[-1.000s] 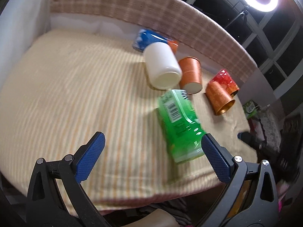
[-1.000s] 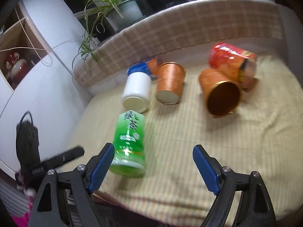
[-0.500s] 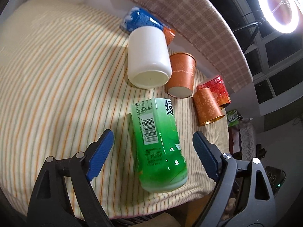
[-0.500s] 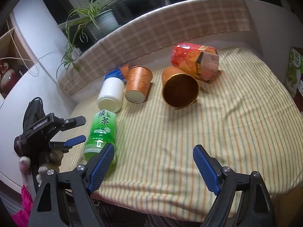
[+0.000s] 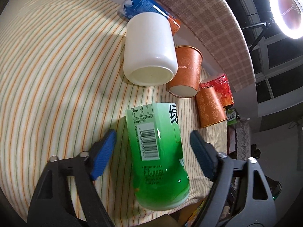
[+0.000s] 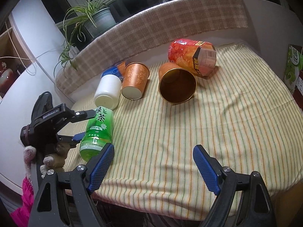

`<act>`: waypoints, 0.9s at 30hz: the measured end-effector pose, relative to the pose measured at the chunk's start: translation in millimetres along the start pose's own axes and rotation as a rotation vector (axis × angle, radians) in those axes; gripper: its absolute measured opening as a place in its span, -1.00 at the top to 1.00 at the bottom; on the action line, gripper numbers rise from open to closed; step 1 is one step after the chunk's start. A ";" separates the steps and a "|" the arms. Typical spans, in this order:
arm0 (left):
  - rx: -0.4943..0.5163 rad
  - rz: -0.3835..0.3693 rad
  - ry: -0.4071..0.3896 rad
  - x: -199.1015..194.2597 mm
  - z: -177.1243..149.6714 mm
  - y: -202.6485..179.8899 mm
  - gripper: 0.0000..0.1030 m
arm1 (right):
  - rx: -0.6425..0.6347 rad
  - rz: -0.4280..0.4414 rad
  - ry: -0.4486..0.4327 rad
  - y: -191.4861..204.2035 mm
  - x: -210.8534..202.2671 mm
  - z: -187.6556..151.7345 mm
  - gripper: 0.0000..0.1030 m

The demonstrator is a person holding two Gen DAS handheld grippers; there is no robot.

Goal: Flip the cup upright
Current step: 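Grasp the green bottle with the left tool and lift it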

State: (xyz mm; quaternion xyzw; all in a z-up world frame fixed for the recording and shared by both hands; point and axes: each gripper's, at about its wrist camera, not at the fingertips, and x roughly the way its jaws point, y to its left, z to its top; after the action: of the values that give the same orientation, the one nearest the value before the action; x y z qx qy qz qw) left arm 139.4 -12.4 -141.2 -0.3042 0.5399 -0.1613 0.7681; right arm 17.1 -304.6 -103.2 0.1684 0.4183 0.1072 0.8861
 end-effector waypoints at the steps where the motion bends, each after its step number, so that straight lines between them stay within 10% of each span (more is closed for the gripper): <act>1: 0.000 -0.004 0.005 1.4 0.6 0.2 -0.42 | -0.002 -0.002 -0.001 0.5 -0.1 -0.2 -0.69; 5: 0.029 -0.003 0.013 5.4 1.0 -5.8 -0.17 | -0.002 -0.008 -0.001 0.6 -0.8 -0.7 -0.69; 27: 0.357 0.129 -0.213 -36.1 -24.6 -79.0 -0.15 | 0.010 -0.024 -0.024 -0.9 -7.5 -1.0 -0.69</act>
State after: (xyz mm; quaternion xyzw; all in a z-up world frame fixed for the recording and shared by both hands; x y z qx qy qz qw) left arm 109.8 -59.1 -69.8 -0.1436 0.4371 -0.1719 0.8711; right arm 11.7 -307.6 -98.9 0.1688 0.4103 0.0925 0.8914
